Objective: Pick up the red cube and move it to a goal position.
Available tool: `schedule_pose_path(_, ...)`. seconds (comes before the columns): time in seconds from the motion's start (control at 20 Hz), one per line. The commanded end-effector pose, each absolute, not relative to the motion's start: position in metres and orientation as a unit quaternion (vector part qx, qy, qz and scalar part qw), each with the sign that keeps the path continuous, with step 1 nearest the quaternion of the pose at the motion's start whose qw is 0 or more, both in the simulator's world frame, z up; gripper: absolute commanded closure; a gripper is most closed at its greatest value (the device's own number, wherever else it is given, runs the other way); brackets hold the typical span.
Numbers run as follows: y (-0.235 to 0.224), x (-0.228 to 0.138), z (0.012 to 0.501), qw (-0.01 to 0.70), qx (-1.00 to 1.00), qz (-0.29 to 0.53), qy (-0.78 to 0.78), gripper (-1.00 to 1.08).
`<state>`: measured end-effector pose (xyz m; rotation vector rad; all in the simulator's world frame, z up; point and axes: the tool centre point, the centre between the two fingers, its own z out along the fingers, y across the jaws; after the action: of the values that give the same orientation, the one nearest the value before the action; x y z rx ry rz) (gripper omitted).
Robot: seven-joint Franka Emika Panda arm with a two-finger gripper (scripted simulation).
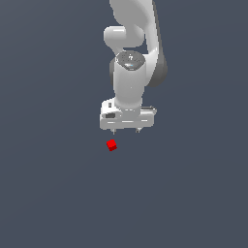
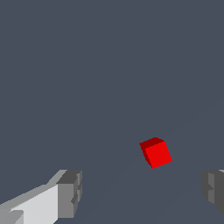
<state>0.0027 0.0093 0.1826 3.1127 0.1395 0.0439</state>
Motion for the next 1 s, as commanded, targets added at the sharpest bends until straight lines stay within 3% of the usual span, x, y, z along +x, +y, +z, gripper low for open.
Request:
schedule_pose_path(0.0,0.009,0.003,0.183,0.013,0.999,0.014,0.045,-0.92)
schedule_pose_path(0.5,0.0,-0.003,0.161,0.011,0.997,0.012,0.07,-0.92)
schedule_pose_path(0.95,-0.026,-0.014,0.103,0.006,0.991,0.007,0.135,-0.92)
